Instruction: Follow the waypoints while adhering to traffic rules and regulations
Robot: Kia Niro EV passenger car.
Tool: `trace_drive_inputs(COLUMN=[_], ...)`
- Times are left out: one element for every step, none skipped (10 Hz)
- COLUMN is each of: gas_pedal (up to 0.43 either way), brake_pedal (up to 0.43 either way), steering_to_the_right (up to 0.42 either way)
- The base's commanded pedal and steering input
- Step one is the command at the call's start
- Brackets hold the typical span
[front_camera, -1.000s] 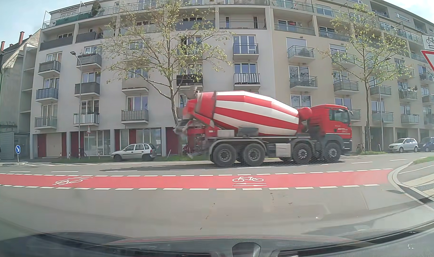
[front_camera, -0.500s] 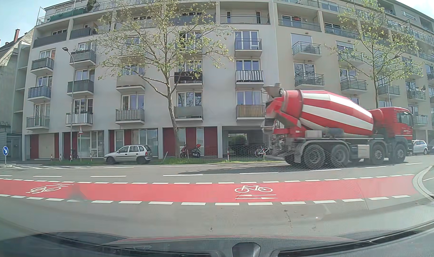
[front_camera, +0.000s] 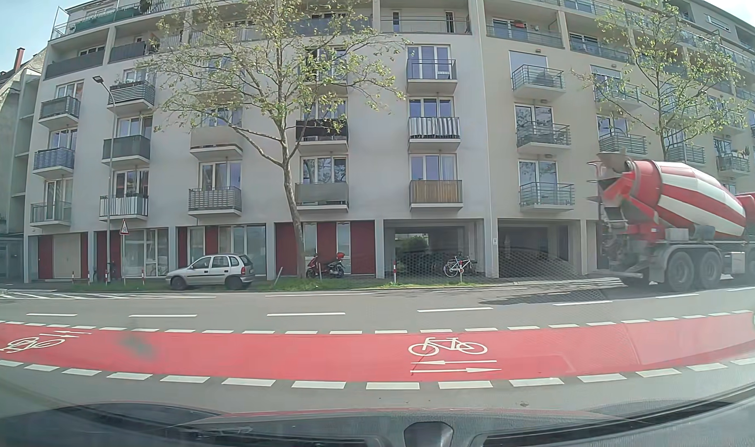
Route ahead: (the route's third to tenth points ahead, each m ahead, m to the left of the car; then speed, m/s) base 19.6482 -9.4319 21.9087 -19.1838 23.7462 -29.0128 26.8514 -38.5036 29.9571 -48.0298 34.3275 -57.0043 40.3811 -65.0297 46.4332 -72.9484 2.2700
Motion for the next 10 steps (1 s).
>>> trace_drive_inputs(gas_pedal=[0.000,0.000,0.000,0.000,0.000,0.000,0.000,0.000,0.000,0.000], brake_pedal=[0.146,0.152,0.159,0.171,0.177,0.171,0.152,0.128,0.116,0.110], steering_to_the_right=[0.024,0.031,0.037,0.039,0.041,0.044,0.048,0.053,0.057,0.063])
